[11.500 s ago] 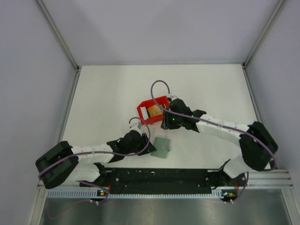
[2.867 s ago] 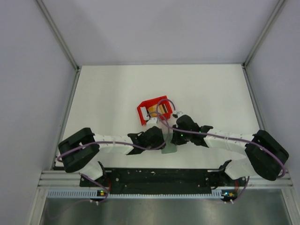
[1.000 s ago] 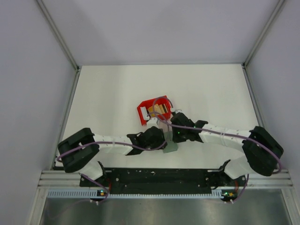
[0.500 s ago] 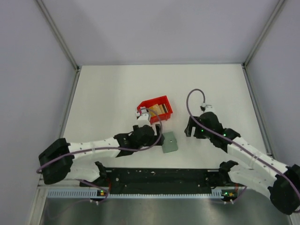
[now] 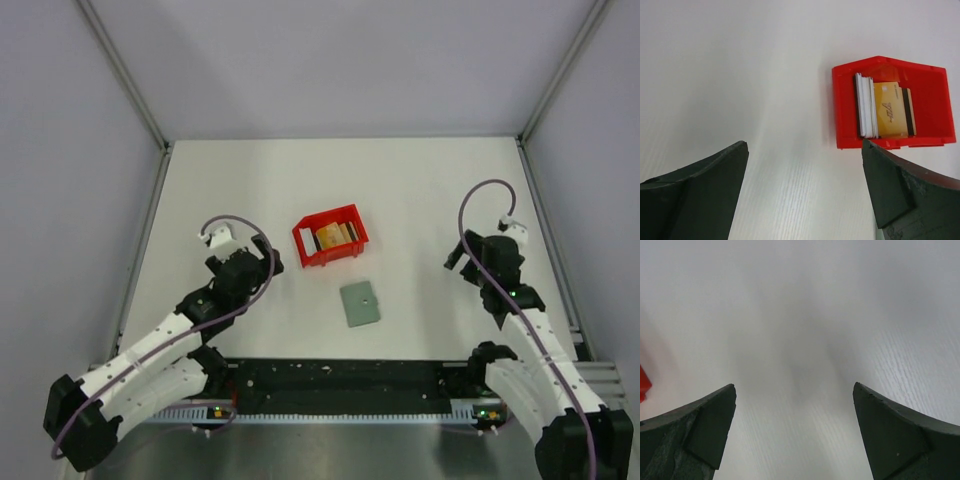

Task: Put the credit cards into the card holder
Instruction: Reset both arms

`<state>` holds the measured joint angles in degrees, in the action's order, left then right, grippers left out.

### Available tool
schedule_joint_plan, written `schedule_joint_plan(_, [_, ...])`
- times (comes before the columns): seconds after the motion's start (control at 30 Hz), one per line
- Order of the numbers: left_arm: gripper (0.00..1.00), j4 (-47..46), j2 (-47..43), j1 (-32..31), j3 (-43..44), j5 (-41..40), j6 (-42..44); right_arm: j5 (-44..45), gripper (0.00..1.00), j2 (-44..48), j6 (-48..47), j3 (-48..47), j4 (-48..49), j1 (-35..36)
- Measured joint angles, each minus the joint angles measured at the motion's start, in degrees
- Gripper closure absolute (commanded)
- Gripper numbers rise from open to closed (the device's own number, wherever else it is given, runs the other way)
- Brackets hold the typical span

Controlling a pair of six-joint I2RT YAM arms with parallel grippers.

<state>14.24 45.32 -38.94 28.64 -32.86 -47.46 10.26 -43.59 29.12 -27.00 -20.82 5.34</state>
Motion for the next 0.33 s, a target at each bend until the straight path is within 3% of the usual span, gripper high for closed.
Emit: schedule_joint_plan(0.33, [0.01, 4.2, 3.0, 0.0, 0.2, -7.6, 1.2, 13.4, 0.01, -0.4, -5.6, 9.1, 14.3, 0.0])
